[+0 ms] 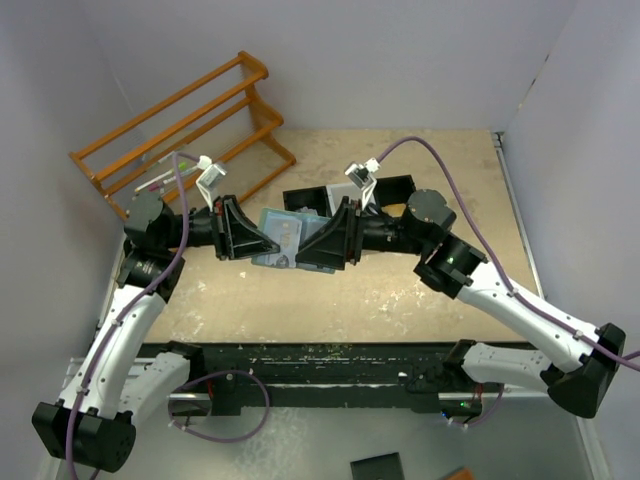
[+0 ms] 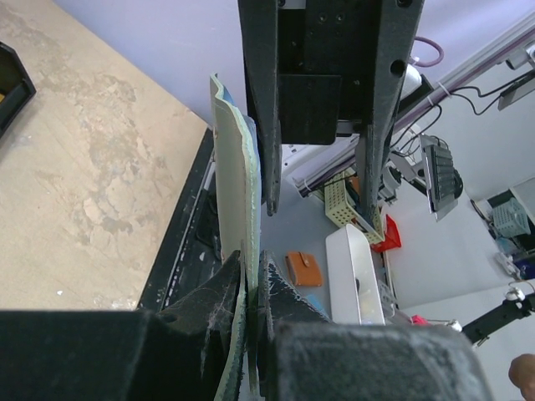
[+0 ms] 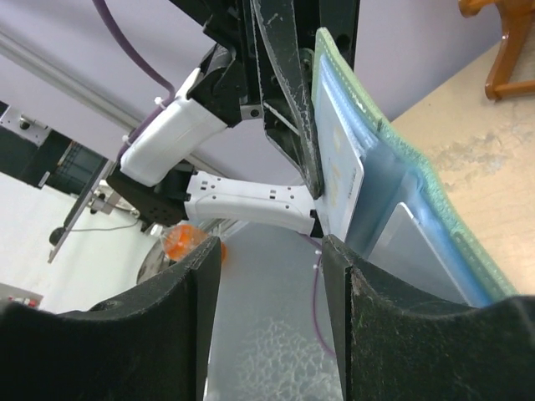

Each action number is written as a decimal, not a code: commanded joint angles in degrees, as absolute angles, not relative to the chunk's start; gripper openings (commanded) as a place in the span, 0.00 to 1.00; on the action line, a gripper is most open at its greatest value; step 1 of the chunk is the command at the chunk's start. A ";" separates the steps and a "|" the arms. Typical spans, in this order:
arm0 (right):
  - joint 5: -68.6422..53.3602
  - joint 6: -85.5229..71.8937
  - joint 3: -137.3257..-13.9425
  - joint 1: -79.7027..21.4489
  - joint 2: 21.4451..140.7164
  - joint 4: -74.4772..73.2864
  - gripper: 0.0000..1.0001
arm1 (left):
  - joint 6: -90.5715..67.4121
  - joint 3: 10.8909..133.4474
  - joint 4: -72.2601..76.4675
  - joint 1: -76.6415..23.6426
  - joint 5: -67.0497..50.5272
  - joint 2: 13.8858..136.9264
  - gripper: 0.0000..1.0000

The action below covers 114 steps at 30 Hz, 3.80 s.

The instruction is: Take the credit cards out of the card holder

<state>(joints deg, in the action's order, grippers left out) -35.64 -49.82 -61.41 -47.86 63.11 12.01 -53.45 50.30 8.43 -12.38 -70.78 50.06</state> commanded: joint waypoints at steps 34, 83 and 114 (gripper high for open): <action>-39.03 -51.00 -62.52 -47.81 65.49 21.77 0.07 | -59.50 52.94 16.96 -12.00 -73.92 49.17 0.00; -46.83 -47.75 -51.08 -26.11 53.57 8.00 0.00 | -24.15 63.96 -20.83 -12.04 -55.38 50.30 0.00; -26.74 -29.16 -87.53 -28.85 111.50 -13.54 0.00 | -16.26 70.64 -31.71 -12.04 -51.69 47.74 0.00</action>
<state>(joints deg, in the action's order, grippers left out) -30.41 -31.48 -80.64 -26.39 108.68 -8.86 -15.42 69.25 -34.54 -12.12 -49.04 48.47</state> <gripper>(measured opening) 0.005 0.113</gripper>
